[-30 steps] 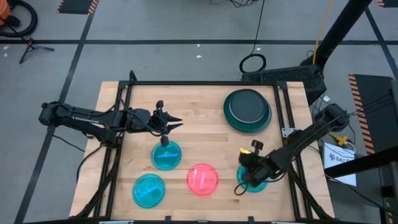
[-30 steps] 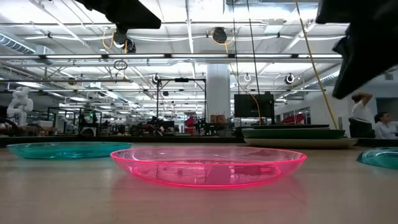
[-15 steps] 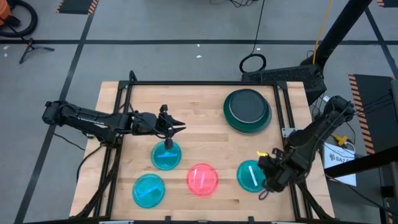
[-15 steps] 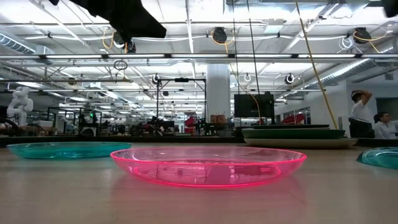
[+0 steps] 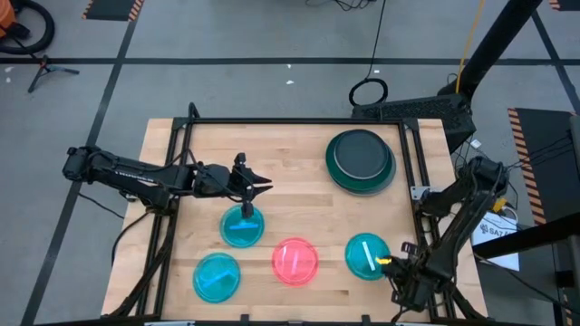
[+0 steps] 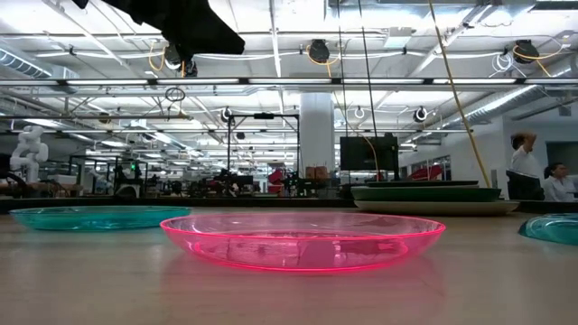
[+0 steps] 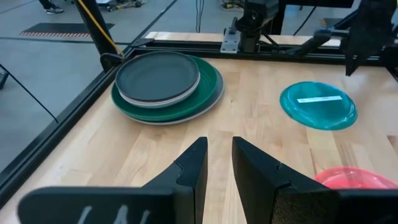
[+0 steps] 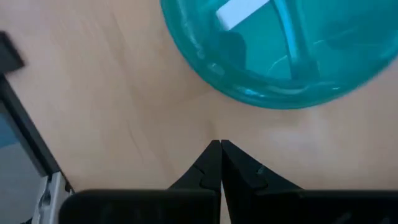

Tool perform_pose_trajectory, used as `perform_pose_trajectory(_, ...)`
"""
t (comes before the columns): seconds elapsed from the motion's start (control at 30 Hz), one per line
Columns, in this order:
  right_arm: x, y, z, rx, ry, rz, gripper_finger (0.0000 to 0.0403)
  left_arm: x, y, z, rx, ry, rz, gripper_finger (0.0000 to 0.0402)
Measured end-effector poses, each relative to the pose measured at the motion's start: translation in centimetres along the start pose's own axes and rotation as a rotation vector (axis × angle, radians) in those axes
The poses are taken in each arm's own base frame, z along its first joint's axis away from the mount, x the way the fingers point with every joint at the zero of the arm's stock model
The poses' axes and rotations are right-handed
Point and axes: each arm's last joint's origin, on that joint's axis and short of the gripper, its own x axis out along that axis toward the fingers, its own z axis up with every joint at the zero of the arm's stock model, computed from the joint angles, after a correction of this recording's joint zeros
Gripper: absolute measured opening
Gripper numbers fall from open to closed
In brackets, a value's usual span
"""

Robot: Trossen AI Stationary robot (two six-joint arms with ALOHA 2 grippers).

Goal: Stack plastic plates
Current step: Stack the right blue plate on the black plate

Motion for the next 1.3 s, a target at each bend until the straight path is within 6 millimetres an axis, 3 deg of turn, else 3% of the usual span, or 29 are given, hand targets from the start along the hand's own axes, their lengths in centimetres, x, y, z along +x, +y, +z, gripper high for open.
perform_pose_trajectory(0.23,2.1,0.9,0.2,-0.021,-0.064,-0.037,0.0,0.0,0.0,0.1,0.005,-0.015,-0.001,0.0081)
perform_pose_trajectory(0.53,3.7,0.6,1.0,-0.039,-0.142,-0.172,0.0,0.0,0.0,0.5,0.024,-0.05,-0.002,0.0081)
perform_pose_trajectory(0.67,3.8,-0.3,2.0,-0.086,-0.316,-0.281,0.0,0.0,0.0,0.5,0.035,-0.05,-0.002,0.0081)
perform_pose_trajectory(1.0,2.1,-3.1,5.8,-0.099,-0.659,-0.578,0.0,0.1,-0.1,0.7,-0.004,-0.072,-0.004,0.0081)
perform_pose_trajectory(1.3,-2.0,-4.5,6.1,-0.054,-0.737,-0.491,0.0,3.1,-1.6,-0.9,-0.074,-0.02,-0.028,0.0081)
